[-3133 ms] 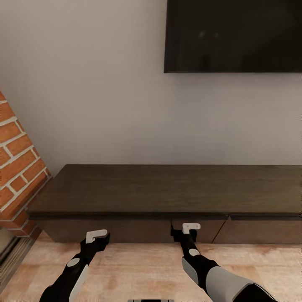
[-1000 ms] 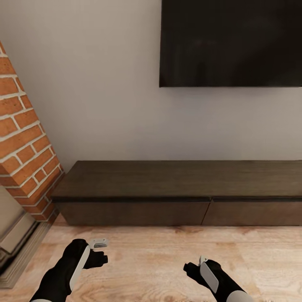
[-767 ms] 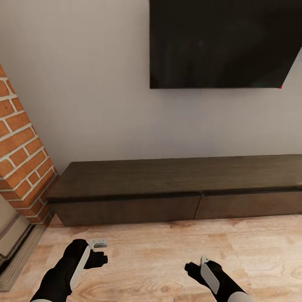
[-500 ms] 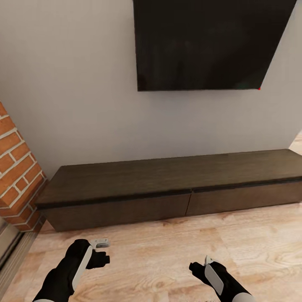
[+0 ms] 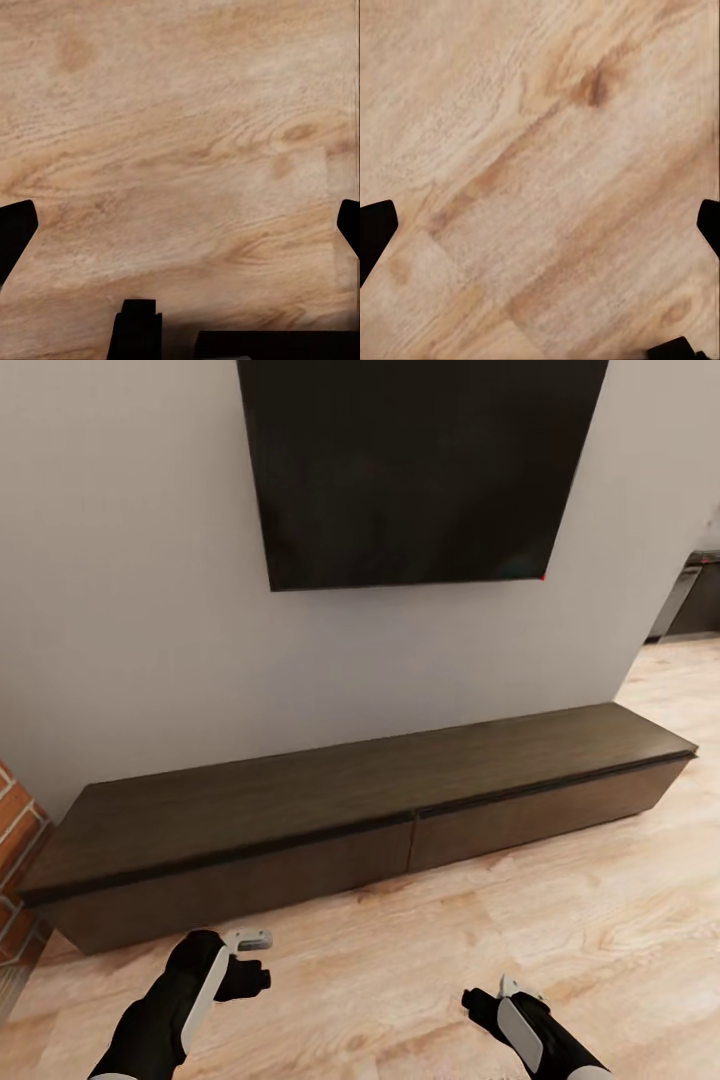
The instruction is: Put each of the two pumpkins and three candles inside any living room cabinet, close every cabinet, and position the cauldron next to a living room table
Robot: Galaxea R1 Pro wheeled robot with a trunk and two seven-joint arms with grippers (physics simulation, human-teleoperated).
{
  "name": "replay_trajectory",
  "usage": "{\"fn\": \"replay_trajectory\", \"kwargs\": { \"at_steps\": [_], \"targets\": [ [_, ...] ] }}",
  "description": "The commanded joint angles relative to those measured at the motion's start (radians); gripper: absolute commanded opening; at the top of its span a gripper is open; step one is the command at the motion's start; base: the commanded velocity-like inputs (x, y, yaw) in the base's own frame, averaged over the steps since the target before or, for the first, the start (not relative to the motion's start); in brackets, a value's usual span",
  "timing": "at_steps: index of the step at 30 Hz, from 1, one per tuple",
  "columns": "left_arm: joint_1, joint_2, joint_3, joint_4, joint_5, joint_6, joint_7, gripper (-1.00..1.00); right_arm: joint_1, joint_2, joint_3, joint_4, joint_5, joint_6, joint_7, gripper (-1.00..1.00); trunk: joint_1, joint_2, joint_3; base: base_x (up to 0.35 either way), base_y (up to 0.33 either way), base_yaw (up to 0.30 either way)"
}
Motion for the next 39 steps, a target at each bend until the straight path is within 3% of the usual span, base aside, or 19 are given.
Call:
{"fn": "replay_trajectory", "kwargs": {
  "at_steps": [1, 22, 30, 39],
  "targets": [
    [0.000, 0.000, 0.000, 0.000, 0.000, 0.000, 0.000, 1.00, 0.000, 0.000, 0.000, 0.000, 0.000, -0.001, 0.000, 1.00, -0.004, 0.007, 0.003, 0.000, 0.000, -0.291],
    [0.000, -0.013, -0.002, 0.002, 0.000, -0.004, 0.000, 1.00, 0.002, -0.003, -0.012, 0.031, 0.000, -0.040, -0.002, 1.00, -0.084, 0.154, 0.069, 0.000, 0.000, -0.292],
    [0.000, -0.013, -0.055, 0.002, 0.000, -0.004, 0.000, 1.00, 0.002, -0.003, -0.012, 0.043, 0.000, -0.063, -0.002, 1.00, -0.115, 0.210, 0.094, 0.000, 0.000, -0.292],
    [0.000, -0.013, -0.063, 0.002, 0.000, -0.004, 0.000, 1.00, 0.002, -0.003, -0.012, 0.051, 0.000, -0.067, -0.003, 1.00, -0.150, 0.273, 0.122, 0.000, 0.000, -0.292]
  ]
}}
